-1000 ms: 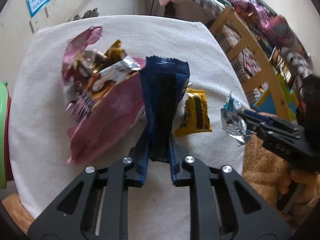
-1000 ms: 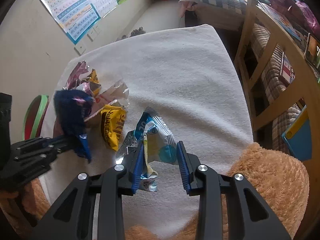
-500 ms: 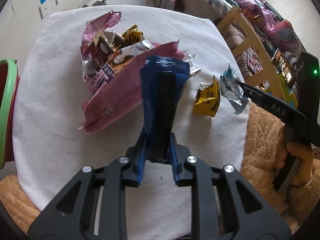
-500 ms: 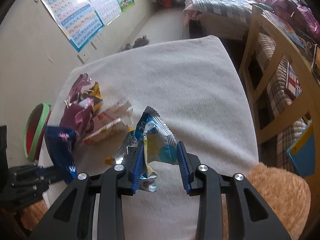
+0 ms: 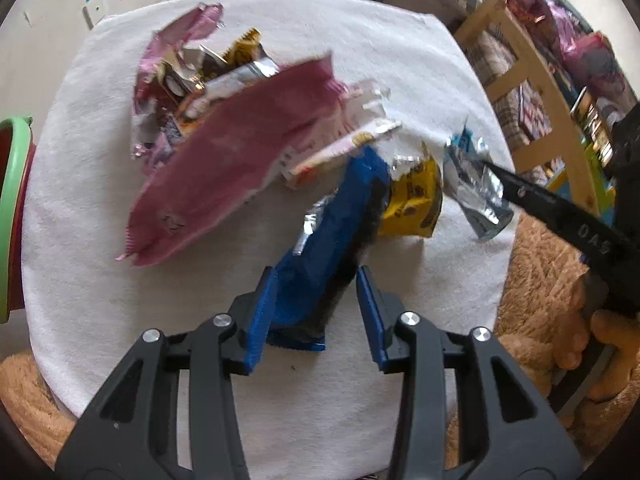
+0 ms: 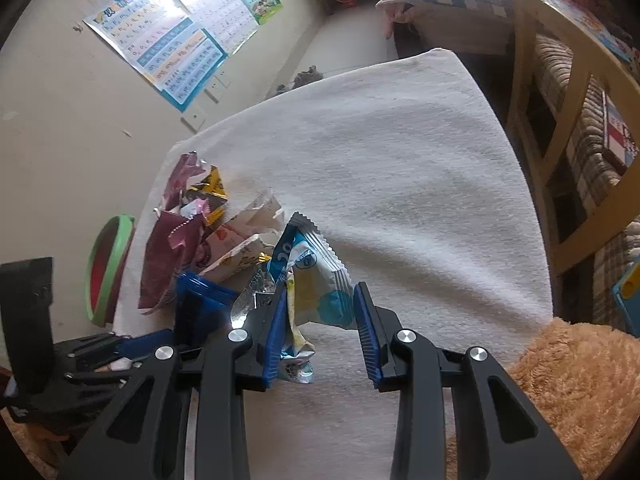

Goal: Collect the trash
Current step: 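Grasp the dark blue wrapper with the left gripper while the right gripper grasps the blue-white packet, then carry both wrappers over the red bucket and open both grippers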

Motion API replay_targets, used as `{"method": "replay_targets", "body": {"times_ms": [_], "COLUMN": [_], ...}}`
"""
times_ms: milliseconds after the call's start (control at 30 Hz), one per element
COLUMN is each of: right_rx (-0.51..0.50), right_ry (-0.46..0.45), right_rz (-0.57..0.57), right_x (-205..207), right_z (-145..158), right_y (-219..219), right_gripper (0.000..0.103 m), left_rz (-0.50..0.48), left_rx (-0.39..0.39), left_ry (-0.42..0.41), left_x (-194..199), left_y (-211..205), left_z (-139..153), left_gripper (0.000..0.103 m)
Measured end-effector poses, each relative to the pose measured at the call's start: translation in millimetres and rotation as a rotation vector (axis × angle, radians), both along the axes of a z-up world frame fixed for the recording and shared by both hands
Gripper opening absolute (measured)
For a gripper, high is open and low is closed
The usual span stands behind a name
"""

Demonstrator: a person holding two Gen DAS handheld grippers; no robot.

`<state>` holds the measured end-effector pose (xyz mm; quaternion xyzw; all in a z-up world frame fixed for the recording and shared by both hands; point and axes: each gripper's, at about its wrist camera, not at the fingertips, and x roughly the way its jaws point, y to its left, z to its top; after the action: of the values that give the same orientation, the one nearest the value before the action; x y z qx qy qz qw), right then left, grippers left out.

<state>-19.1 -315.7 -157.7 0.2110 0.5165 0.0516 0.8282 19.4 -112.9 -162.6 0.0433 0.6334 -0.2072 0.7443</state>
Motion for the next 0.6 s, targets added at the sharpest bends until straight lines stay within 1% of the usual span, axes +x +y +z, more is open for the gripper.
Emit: {"method": "replay_targets", "body": {"times_ms": [67, 133, 167, 200, 267, 300, 467, 600], "right_rx": [0.010, 0.016, 0.014, 0.012, 0.004, 0.000, -0.013, -0.059], "right_ry": [0.003, -0.007, -0.013, -0.017, -0.025, -0.034, -0.081, -0.131], "right_rz": [0.003, 0.005, 0.006, 0.006, -0.002, -0.014, -0.064, -0.068], "right_x": [-0.2, -2.0, -3.0, -3.5, -3.8, -3.9, -3.3, -1.6], "right_z": [2.2, 8.0, 10.8, 14.1, 19.3, 22.7, 40.3, 62.2], "right_y": [0.0, -1.3, -2.0, -2.8, -4.4, -5.6, -4.9, 7.1], "right_gripper": [0.033, 0.033, 0.033, 0.034, 0.034, 0.034, 0.034, 0.034], "left_rz": [0.006, 0.018, 0.023, 0.027, 0.032, 0.031, 0.008, 0.037], "left_rx": [0.013, 0.009, 0.008, 0.006, -0.002, -0.007, -0.033, -0.077], "left_ry": [0.015, 0.033, 0.034, 0.035, 0.022, 0.013, -0.105, -0.183], "left_x": [-1.5, -3.5, -4.3, -5.4, -6.0, -6.2, 2.2, 15.4], "left_y": [-3.1, -3.1, -2.5, -1.8, -0.1, 0.7, 10.6, 29.6], "left_z": [-4.5, -7.6, -8.1, -7.9, -2.8, 0.7, 37.5, 67.6], "left_gripper": [0.039, 0.038, 0.031, 0.027, 0.020, 0.019, 0.017, 0.017]}}
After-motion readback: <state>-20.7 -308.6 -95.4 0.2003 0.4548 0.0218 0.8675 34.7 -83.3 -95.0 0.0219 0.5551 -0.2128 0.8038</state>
